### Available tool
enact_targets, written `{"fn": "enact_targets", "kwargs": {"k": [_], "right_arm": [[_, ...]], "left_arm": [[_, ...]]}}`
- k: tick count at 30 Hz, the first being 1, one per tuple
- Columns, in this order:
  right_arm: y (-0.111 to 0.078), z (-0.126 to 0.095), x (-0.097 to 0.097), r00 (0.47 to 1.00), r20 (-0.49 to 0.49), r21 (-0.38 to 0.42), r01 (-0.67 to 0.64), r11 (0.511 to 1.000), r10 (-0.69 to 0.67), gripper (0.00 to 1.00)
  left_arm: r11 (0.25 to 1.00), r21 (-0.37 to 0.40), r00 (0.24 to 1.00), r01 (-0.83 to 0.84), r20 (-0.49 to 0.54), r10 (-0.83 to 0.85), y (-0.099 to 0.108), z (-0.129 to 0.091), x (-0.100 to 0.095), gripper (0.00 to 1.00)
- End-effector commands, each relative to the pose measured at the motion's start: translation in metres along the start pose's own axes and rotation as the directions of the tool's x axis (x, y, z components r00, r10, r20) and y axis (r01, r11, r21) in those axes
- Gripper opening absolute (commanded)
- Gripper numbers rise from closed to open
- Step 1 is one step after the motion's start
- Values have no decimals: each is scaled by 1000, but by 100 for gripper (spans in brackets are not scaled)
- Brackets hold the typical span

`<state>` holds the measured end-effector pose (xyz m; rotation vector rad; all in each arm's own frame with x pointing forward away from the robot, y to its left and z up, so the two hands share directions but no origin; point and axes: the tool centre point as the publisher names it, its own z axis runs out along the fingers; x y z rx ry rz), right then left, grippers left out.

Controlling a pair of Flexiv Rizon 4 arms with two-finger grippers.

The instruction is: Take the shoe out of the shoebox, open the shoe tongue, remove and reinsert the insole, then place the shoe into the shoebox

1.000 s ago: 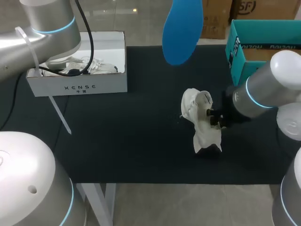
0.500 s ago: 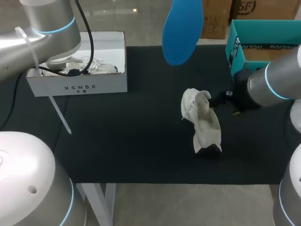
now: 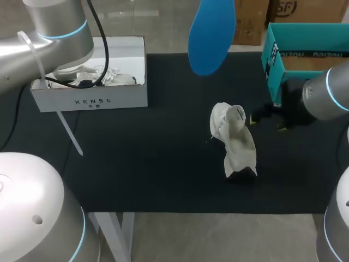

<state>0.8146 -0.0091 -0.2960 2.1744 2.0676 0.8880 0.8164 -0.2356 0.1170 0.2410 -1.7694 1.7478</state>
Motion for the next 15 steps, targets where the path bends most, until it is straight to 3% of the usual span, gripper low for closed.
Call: {"fn": "enact_targets", "kwargs": {"k": [1,3,4,7,12,15], "right_arm": [[11,-15,-6,939,-286,196,-140,971,193,100],[15,-20,-6,895,-381,254,-139,957,231,100],[17,-21,-6,845,-457,312,-141,940,278,100],[17,-23,-4,744,-556,413,-137,900,369,100],[16,-24,0,636,-606,534,-119,837,477,100],[18,-27,2,600,-613,584,-95,806,514,100]], "left_arm": [[1000,-3,1000,0,2,0,0,1,-1,0],[1000,-3,1000,0,2,0,0,1,-1,0],[1000,-3,1000,0,2,0,0,1,-1,0],[1000,-3,1000,0,2,0,0,1,-1,0],[1000,-3,1000,0,2,0,0,1,-1,0],[1000,-3,1000,0,2,0,0,1,-1,0]]}}
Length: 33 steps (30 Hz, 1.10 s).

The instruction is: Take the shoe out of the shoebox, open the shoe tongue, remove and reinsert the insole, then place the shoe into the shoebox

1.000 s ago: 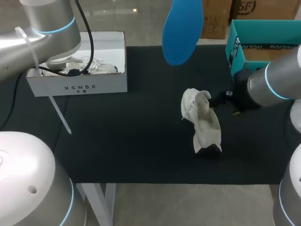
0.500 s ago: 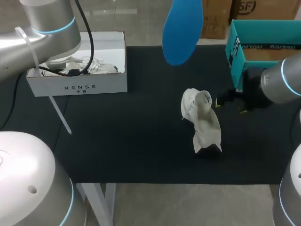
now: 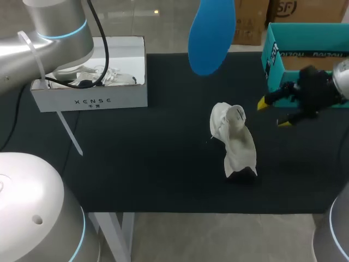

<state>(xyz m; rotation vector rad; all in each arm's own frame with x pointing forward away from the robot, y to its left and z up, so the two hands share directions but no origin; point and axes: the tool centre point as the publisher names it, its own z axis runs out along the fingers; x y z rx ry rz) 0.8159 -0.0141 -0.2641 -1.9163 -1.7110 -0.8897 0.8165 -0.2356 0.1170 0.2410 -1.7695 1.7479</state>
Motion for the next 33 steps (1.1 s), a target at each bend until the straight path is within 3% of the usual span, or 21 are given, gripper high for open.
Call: {"fn": "enact_targets", "kwargs": {"k": [1,15,24,33], "right_arm": [[5,-3,-2,847,-454,371,-102,923,277,100],[-9,-20,34,853,-433,426,-91,900,291,100],[-30,-24,61,884,-365,444,-112,889,294,100],[-55,-8,94,835,-452,560,-10,828,315,100]], "left_arm": [[1000,-3,1000,1,2,-1,0,1,-1,0],[1000,-3,1000,1,2,-1,0,1,-1,0],[1000,-3,1000,1,2,-1,0,1,-1,0],[1000,-3,1000,1,2,-1,0,1,-1,0]]}}
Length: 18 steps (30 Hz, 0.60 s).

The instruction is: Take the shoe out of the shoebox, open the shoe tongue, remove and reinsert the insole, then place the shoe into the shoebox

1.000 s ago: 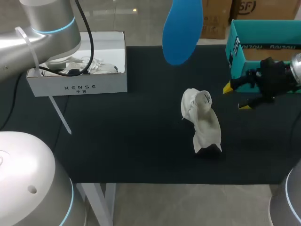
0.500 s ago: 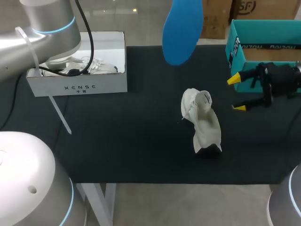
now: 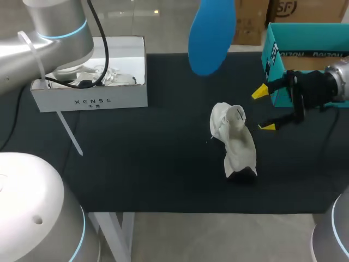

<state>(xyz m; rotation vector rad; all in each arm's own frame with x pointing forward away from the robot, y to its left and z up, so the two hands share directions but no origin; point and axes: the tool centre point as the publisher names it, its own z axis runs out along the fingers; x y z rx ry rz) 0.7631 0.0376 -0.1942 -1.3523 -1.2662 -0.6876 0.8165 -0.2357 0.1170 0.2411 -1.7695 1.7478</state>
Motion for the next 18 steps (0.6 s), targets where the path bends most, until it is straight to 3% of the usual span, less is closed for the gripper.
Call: {"fn": "enact_targets", "kwargs": {"k": [1,10,18], "right_arm": [[5,21,4,998,-57,82,21,996,-17,100],[0,42,26,983,-146,80,125,989,-112,100],[15,52,39,978,-129,27,170,985,-165,100]], "left_arm": [[1000,-3,1000,0,2,0,0,1,0,0],[1000,-3,1000,0,2,0,0,1,0,0],[1000,-3,1000,0,2,0,0,1,0,0]]}}
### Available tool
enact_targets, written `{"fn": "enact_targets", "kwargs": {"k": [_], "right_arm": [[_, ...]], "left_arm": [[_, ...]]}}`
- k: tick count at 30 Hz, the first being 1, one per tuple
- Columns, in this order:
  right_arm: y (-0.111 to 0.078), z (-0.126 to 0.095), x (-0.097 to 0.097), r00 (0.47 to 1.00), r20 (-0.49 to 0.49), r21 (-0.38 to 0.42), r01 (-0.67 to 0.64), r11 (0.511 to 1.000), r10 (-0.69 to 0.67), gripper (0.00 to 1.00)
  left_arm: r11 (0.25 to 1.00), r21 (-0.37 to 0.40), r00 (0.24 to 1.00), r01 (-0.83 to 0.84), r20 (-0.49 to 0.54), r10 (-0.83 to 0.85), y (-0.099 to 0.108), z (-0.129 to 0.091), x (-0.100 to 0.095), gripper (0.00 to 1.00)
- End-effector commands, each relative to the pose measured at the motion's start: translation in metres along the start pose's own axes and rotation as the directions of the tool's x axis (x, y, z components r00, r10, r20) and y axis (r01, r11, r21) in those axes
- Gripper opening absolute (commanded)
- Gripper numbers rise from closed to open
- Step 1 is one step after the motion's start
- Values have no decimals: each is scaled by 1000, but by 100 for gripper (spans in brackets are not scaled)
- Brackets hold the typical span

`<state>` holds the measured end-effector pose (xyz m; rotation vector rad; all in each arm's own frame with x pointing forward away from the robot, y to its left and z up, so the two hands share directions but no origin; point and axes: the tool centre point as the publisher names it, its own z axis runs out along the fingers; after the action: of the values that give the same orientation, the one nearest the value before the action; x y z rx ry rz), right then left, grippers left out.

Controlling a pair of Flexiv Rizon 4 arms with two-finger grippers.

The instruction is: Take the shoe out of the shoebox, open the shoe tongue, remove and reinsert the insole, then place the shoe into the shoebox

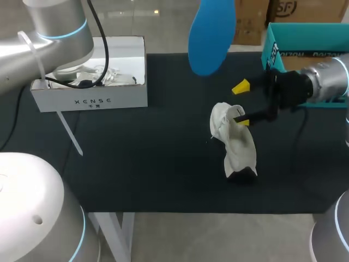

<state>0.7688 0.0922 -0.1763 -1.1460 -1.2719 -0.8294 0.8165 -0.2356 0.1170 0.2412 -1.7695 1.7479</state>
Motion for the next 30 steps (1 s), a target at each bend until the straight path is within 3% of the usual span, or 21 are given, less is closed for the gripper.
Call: {"fn": "enact_targets", "kwargs": {"k": [1,13,29,30], "right_arm": [[8,7,4,1000,16,-17,22,1000,-22,100],[28,7,9,997,19,-53,75,996,-74,100],[28,6,8,997,12,-46,81,996,-80,100],[28,6,8,997,12,-46,81,996,-80,100]], "left_arm": [[1000,-3,1000,0,1,0,0,1,0,0],[1000,-3,1000,0,1,0,0,1,0,0],[1000,-3,1000,0,1,0,0,1,0,0],[998,-47,998,-49,26,50,3,6,-1,0]]}}
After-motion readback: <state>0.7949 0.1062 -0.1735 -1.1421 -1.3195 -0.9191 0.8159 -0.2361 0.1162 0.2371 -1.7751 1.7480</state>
